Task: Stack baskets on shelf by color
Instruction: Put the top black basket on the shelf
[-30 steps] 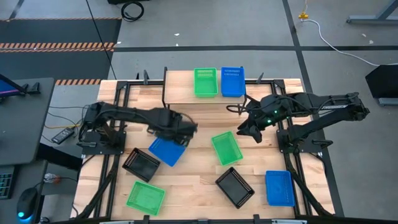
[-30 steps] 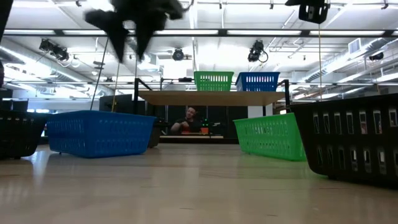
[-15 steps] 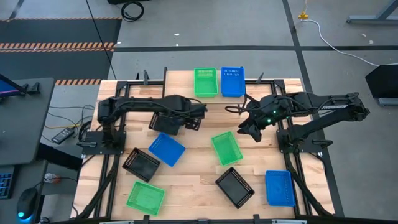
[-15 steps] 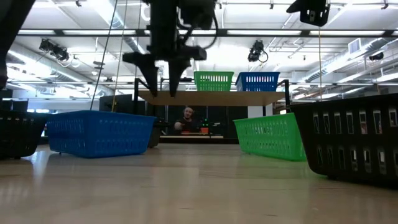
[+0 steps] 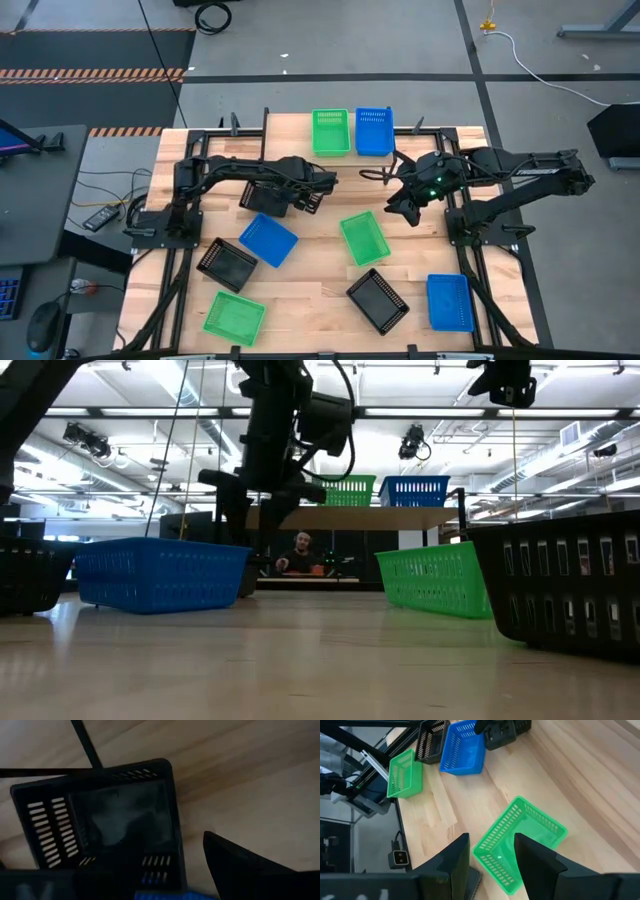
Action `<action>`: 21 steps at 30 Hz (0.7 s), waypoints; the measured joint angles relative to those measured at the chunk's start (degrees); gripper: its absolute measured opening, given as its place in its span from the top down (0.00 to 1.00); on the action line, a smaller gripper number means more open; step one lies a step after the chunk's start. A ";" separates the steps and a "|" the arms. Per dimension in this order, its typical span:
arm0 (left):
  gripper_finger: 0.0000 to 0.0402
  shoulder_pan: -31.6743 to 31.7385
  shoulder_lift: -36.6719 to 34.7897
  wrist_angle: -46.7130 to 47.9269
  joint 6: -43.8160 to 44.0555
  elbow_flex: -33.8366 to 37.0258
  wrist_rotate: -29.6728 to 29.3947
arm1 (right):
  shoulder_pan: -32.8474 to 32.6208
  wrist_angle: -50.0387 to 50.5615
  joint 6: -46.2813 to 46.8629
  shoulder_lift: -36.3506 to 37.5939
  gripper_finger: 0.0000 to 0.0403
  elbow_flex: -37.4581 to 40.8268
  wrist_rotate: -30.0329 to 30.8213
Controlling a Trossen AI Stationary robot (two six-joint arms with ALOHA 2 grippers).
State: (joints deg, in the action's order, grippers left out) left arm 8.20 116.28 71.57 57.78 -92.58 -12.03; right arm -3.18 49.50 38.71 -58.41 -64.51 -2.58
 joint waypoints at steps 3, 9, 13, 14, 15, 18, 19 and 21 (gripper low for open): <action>0.48 0.02 -0.01 -2.49 -0.32 3.84 1.55 | 0.00 0.80 -0.12 0.00 0.60 0.00 -0.03; 0.52 -0.05 -0.09 -9.74 -2.99 9.89 7.32 | 0.00 1.35 0.12 0.00 0.60 0.00 -0.02; 0.56 -0.10 -0.12 -11.62 -4.16 10.53 7.34 | 0.00 1.35 0.06 0.00 0.60 0.00 -0.03; 0.58 -0.10 -0.14 -11.91 -4.58 10.52 7.36 | 0.00 1.35 -0.12 0.00 0.60 0.00 -0.03; 0.61 -0.10 -0.14 -12.00 -4.70 10.52 7.36 | 0.00 1.35 -0.30 0.00 0.60 0.00 -0.03; 0.72 -0.16 -0.14 -11.36 -4.48 10.52 8.57 | 0.00 1.35 -1.31 0.00 0.60 0.00 -0.01; 0.77 -0.31 -0.18 -11.18 -4.49 10.52 9.70 | 0.00 1.37 -1.48 0.00 0.60 0.00 -0.02; 0.89 -0.68 -0.56 -10.71 -4.50 10.51 11.16 | 0.00 1.51 -1.85 0.00 0.60 0.00 -0.02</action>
State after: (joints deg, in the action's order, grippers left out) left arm 7.51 115.72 60.86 53.28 -82.07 -0.87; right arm -3.18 51.02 36.87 -58.41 -64.51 -2.59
